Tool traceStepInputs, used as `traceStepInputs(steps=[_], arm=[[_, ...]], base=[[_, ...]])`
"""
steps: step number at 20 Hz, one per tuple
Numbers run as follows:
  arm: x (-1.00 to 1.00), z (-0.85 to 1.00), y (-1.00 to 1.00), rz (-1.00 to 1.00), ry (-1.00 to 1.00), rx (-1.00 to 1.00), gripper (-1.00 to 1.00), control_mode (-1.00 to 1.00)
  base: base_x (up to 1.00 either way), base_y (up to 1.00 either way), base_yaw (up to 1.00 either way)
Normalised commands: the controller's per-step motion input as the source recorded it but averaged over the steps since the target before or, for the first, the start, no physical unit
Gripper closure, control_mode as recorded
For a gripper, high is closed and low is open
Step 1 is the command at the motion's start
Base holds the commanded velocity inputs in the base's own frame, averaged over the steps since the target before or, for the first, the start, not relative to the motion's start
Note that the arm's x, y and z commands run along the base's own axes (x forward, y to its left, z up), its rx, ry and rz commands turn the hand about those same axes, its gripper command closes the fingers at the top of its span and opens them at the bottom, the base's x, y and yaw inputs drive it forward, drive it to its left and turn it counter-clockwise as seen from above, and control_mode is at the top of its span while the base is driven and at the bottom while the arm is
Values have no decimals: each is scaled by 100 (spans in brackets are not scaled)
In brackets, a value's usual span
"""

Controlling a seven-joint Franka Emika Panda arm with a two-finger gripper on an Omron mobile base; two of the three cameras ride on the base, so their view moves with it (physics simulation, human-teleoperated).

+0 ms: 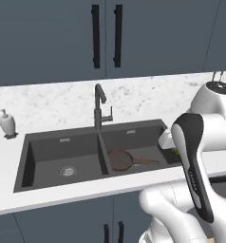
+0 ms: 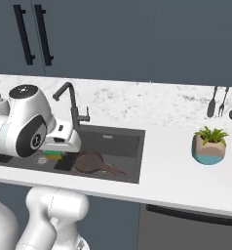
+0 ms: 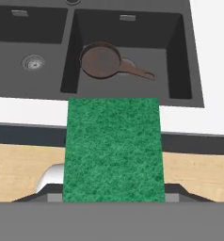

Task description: Pick the pan and sponge and place them into the sink. Then turn on the water.

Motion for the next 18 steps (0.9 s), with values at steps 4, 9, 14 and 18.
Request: traceStepInputs(steps=[4, 9, 14, 18], arm=[[0, 0, 0, 0, 0, 0, 100, 100], [0, 0, 0, 0, 0, 0, 100, 100], [0, 0, 0, 0, 0, 0, 100, 100], [17, -8, 0, 0, -4, 0, 100, -100]], base=[[53, 0, 0], [46, 0, 0], [37, 0, 0], [14, 0, 0]])
